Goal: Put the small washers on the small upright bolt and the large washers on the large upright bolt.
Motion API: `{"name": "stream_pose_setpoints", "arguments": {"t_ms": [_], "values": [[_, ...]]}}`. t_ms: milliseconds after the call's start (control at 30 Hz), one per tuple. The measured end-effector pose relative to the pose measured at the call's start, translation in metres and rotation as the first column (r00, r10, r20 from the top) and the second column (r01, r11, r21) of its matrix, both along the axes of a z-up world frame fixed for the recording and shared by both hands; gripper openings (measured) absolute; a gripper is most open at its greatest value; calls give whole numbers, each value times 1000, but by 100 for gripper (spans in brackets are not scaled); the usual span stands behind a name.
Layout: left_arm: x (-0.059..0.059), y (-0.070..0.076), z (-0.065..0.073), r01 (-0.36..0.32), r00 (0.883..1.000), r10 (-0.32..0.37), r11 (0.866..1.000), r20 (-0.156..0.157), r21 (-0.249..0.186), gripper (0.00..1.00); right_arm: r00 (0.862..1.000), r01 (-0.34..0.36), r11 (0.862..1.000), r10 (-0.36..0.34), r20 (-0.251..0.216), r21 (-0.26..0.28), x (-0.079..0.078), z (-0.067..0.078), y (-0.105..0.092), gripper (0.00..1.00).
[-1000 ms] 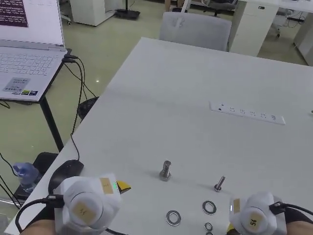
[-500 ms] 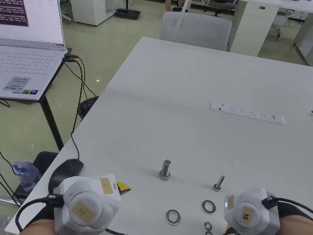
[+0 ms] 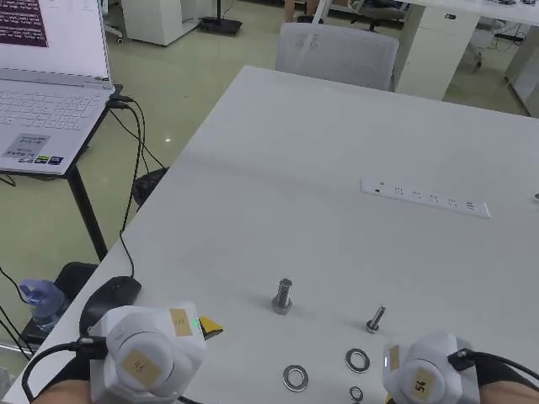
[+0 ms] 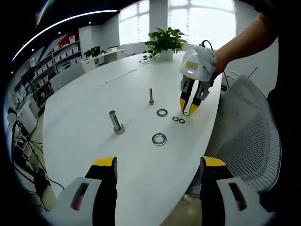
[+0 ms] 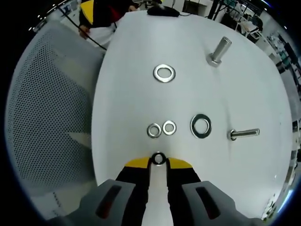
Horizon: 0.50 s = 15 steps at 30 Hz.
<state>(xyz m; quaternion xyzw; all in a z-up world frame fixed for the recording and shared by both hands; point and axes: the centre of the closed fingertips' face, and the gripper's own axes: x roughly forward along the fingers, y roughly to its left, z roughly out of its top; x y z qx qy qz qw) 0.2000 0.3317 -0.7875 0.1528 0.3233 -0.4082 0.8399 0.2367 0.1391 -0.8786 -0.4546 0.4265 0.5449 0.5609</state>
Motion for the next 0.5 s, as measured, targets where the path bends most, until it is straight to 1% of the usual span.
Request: {"name": "stream_pose_setpoints", "arguments": {"t_ms": [100, 200, 300, 333, 367, 433, 500], "values": [[-1, 1, -1, -4, 1000, 4, 1000, -3, 0, 71, 1000, 18, 1000, -18, -8, 18, 1, 0, 1, 15], [-1, 2, 0, -6, 1000, 6, 1000, -5, -1, 71, 999, 43, 998, -42, -27, 35, 0, 1, 1, 16], [-1, 3, 0, -7, 1000, 7, 1000, -5, 1, 70, 1000, 18, 999, -17, -10, 34, 1, 1, 2, 18], [-1, 3, 0, -8, 1000, 8, 1000, -6, 1, 70, 1000, 19, 999, -19, -13, 36, 2, 1, 2, 18], [-1, 3, -1, -9, 1000, 9, 1000, -8, 2, 70, 999, 29, 999, -28, -26, 38, 1, 1, 2, 18], [-1, 3, -1, -9, 1000, 9, 1000, -9, 3, 70, 999, 26, 999, -25, -23, 37, 1, 1, 2, 18], [-1, 2, -1, -7, 1000, 7, 1000, -9, 4, 69, 1000, -3, 999, 4, -14, 40, 0, 1, 3, 18]]}}
